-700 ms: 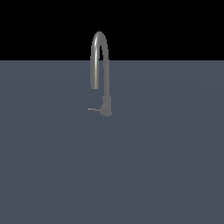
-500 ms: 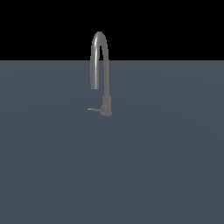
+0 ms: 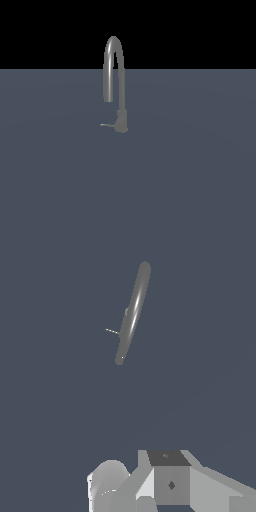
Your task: Turn on the faucet by rotating a designated handle.
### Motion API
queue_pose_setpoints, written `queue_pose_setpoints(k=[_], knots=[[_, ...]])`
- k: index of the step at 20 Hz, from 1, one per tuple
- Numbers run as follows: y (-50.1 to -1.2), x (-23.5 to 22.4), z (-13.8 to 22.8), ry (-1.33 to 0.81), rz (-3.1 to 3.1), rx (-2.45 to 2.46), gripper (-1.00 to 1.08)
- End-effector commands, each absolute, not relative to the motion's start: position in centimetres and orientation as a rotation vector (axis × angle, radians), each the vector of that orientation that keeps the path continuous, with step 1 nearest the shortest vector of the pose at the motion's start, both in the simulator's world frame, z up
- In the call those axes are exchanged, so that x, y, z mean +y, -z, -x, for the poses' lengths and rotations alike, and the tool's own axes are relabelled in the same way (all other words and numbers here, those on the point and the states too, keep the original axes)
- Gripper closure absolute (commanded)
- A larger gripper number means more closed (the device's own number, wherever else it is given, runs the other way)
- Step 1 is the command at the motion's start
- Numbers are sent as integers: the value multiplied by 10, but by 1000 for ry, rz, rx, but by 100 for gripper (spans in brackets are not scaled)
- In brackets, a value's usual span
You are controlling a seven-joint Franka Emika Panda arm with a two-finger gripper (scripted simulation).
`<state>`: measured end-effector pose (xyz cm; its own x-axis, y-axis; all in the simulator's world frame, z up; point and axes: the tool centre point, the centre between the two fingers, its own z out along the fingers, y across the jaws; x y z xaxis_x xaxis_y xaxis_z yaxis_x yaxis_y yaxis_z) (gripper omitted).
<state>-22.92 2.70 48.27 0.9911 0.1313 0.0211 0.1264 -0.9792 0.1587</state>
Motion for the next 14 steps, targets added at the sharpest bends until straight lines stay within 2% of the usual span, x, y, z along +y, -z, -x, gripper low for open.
queue_pose_setpoints(k=[1,14], knots=[[-476,33,219,-41,-2919,273,108],[-418,71,160,-7,-2476,736,108]])
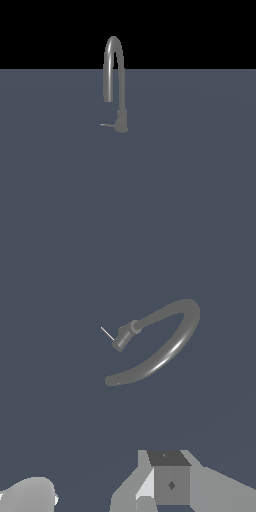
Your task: Turn on the faucet by rotating a designated handle.
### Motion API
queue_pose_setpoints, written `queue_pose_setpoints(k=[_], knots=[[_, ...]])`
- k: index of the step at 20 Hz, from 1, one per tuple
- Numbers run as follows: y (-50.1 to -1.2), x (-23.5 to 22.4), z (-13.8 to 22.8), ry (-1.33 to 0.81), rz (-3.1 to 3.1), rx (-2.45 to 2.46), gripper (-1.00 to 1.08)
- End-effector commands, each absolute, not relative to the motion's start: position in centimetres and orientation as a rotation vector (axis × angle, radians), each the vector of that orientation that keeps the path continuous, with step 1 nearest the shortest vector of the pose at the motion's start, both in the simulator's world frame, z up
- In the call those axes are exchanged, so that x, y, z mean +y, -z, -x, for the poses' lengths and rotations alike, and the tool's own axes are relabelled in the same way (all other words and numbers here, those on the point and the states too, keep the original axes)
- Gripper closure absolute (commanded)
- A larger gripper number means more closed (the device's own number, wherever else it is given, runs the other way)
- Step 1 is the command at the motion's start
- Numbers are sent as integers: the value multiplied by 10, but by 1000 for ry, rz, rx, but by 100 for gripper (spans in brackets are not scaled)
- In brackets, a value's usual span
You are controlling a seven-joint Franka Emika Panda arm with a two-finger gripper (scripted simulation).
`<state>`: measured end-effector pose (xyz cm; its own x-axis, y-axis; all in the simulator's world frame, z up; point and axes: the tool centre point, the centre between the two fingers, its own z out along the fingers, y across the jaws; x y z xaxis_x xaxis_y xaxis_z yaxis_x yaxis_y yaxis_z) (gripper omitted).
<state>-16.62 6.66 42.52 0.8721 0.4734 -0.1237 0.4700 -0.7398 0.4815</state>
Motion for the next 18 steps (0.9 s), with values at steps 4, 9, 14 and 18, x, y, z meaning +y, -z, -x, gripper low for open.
queue_pose_setpoints(k=[4,9,14,18], knots=[[-399,82,147,1,-2343,844,108],[-377,93,133,9,-2189,956,108],[-355,102,121,15,-2046,1049,108],[-339,107,114,19,-1940,1112,108]])
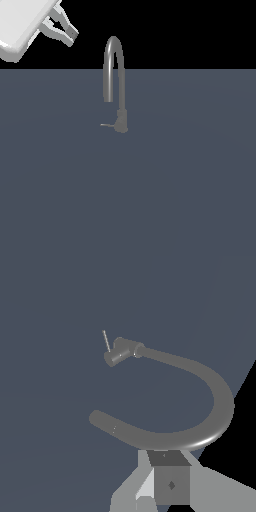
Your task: Turn on the faucet by rotating a designated handle.
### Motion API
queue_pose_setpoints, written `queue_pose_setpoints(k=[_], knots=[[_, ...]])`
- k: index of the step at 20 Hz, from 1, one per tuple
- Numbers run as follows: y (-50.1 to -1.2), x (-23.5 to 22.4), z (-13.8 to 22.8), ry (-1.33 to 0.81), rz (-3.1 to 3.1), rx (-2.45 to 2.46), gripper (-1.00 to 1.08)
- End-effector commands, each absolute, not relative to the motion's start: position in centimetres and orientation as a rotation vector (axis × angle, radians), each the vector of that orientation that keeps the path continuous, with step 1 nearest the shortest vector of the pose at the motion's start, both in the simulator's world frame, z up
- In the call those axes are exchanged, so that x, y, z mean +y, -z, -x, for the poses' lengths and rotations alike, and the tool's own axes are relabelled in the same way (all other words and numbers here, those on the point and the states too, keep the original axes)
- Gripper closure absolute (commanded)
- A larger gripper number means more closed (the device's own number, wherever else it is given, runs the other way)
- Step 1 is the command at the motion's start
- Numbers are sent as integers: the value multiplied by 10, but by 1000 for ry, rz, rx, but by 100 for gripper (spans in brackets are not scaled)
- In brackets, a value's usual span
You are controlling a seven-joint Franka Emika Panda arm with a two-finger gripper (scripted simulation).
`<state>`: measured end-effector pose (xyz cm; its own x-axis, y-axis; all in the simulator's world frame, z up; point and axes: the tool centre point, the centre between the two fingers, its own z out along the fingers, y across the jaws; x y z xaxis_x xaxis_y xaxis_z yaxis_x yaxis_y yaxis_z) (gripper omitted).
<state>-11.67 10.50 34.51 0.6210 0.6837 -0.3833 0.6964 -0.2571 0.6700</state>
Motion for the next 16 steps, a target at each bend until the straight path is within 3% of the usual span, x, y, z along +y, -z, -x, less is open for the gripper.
queue_pose_setpoints(k=[1,16], knots=[[-335,109,112,20,-1914,1127,108],[-278,122,89,29,-1551,1300,108]])
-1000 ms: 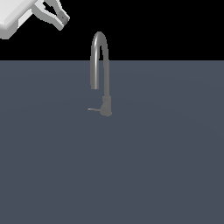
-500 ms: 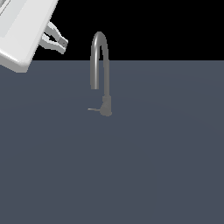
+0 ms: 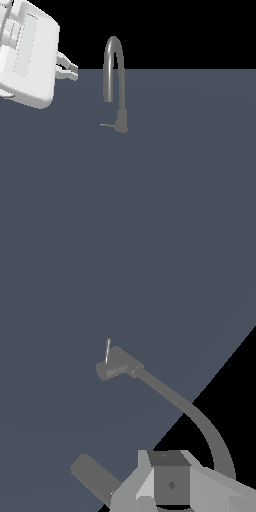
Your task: Turn on the faucet by rotating a designated handle.
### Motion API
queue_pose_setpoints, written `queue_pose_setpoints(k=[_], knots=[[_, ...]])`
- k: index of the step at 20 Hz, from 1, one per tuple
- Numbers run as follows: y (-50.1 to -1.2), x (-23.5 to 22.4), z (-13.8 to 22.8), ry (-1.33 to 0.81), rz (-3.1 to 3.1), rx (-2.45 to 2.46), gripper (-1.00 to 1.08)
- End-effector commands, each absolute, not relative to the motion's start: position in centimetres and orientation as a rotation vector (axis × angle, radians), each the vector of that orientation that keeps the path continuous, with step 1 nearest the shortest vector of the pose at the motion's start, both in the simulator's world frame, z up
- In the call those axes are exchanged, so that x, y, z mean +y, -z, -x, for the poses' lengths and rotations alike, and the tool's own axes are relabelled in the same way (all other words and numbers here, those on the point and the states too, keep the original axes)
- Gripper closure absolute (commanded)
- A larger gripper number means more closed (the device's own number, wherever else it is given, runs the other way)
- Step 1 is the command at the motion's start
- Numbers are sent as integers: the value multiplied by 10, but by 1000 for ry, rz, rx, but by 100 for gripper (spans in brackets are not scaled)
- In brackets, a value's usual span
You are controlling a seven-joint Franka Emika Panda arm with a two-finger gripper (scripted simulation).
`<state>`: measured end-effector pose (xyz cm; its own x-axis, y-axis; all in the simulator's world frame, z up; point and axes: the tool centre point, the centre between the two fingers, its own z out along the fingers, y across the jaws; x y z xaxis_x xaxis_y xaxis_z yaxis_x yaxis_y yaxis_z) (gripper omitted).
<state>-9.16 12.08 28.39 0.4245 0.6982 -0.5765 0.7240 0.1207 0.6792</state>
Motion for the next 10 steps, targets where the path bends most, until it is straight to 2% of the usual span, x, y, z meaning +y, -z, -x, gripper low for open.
queue_pose_setpoints(k=[1,10], knots=[[-275,122,88,30,-1528,1309,108],[-241,125,77,34,-1317,1385,108]])
